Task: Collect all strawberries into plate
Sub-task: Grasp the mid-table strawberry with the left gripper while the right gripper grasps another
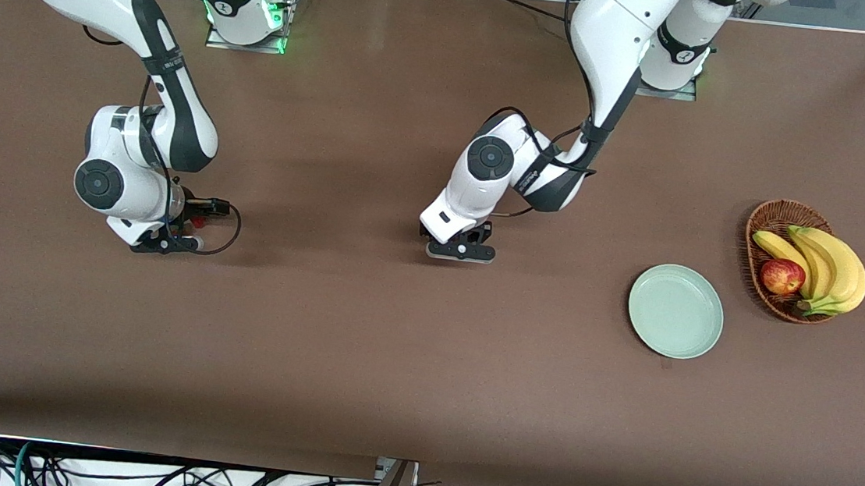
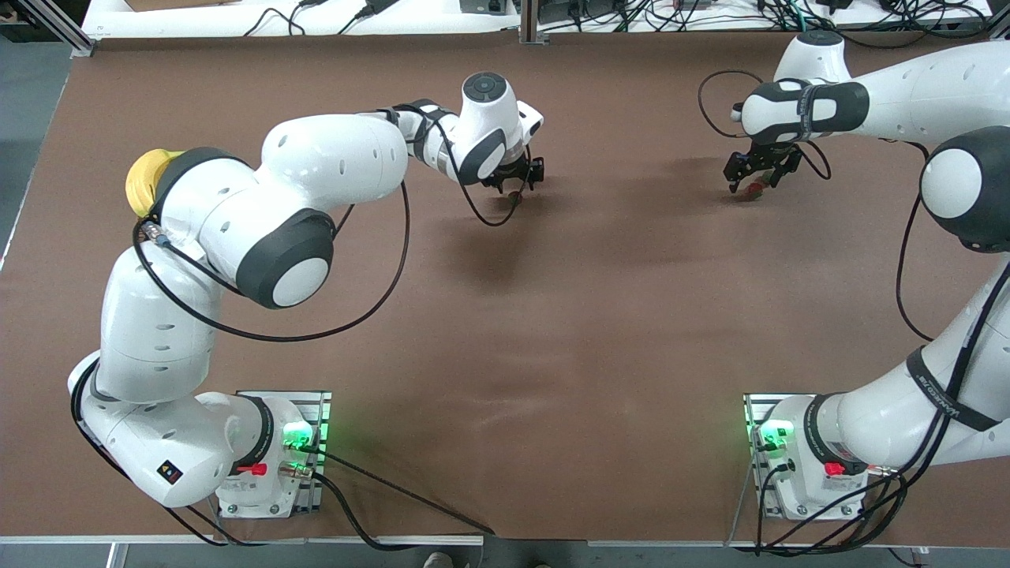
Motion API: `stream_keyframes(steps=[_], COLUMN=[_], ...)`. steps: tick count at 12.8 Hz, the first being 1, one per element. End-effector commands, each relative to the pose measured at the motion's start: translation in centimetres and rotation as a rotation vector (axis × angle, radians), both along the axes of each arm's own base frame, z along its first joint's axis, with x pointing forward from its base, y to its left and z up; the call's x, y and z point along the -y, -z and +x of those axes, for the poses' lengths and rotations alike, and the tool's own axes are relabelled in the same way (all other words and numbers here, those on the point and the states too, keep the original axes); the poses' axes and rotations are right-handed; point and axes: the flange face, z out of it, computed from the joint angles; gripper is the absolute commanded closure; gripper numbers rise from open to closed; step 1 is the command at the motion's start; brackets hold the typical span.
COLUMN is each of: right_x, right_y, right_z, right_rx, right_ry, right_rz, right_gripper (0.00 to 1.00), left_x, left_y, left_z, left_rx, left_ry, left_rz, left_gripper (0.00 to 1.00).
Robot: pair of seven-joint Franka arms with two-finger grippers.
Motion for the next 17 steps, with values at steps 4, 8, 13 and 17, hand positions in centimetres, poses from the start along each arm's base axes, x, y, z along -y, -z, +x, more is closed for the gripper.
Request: stream_keyframes(steps=[4,8,13,17], right_x=[0.1,0.1,0.2,0.2], right_y=[1.1,2.0,1.6,1.2], right_z=[-1.0,-0.7,-0.7,-0.4], right_rx=[0.032,0.056,0.055,0.064], right_ry=[-0.015,-0.017,-0.018,-0.024], right_rz=[0.001,0.003,0.003,0.005], right_gripper=[0.01,0.10,0.59,0.89], left_x=[0.2,0.2,-1.5,-12.1], left_y=[0.0,1.2,-5.5,-13.7], left_z=[0.3,-1.1,-0.4,3.4], left_rx=[0.016,-0.007,-0.046,-0.140], left_ry=[-0.009,0.006,0.003,0.121], left_rz=[0.016,0.036,0.049,0.094], left_gripper=[0.48,0.92,1.00,1.00])
